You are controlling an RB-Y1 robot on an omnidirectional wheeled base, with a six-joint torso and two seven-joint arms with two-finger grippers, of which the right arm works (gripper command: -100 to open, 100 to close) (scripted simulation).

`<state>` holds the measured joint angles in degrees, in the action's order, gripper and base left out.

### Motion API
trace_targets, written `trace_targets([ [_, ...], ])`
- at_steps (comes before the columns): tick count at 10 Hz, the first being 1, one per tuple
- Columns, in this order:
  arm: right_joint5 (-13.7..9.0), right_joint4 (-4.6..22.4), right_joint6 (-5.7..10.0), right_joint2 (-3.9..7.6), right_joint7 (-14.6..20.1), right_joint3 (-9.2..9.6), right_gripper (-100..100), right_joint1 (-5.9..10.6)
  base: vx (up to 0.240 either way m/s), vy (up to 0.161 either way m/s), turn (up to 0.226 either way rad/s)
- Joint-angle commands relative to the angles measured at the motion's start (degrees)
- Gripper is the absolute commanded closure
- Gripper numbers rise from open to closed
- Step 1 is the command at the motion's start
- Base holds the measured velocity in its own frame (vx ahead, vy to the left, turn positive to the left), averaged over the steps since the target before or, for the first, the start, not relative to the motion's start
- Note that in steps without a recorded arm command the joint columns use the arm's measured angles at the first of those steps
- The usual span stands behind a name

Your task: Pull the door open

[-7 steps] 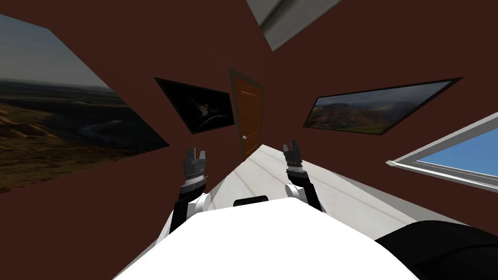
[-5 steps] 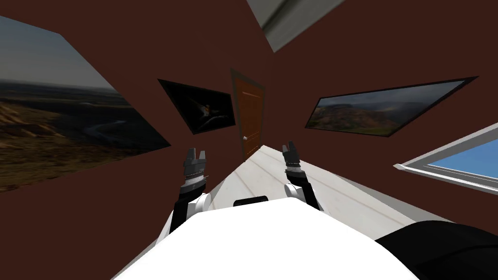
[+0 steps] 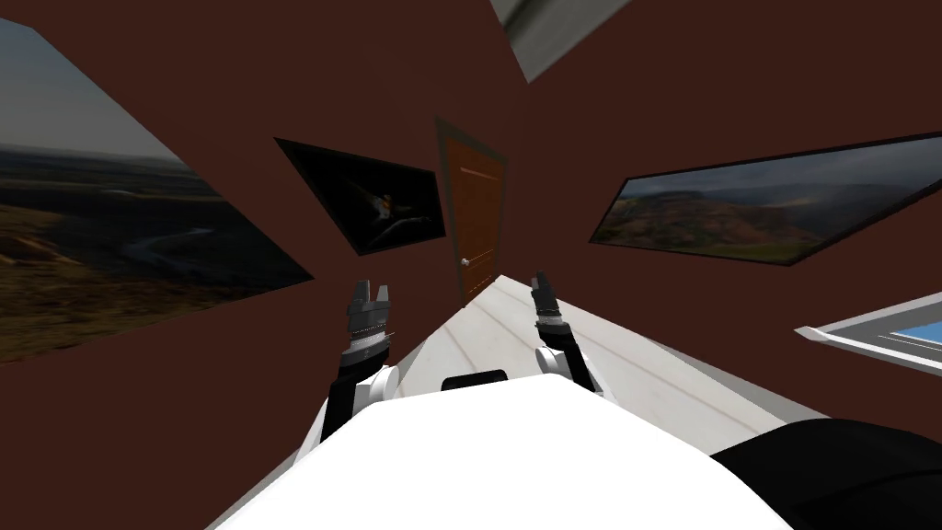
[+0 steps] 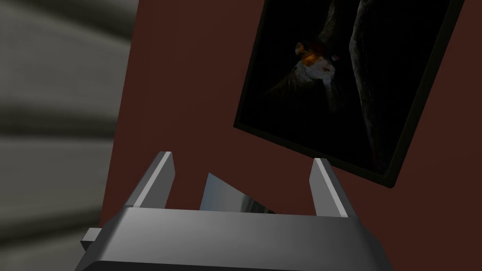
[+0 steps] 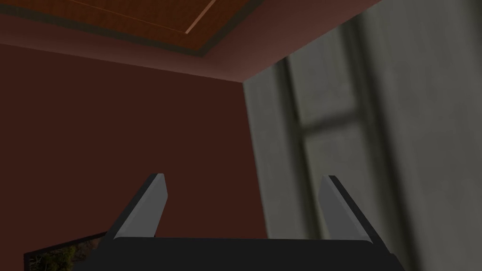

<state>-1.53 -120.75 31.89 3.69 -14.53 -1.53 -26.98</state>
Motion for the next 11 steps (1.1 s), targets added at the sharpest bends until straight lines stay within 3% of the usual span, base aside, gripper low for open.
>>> trace_targets([
  [1, 0.58, 1.8, 0.44, 0.15, -1.22, 0.05, -100, 0.68, 0.081, -0.035, 0.06],
  [11, 4.61, 15.34, 3.7, 1.66, -9.86, -0.17, -100, 5.67, 0.09, -0.044, 0.08],
])
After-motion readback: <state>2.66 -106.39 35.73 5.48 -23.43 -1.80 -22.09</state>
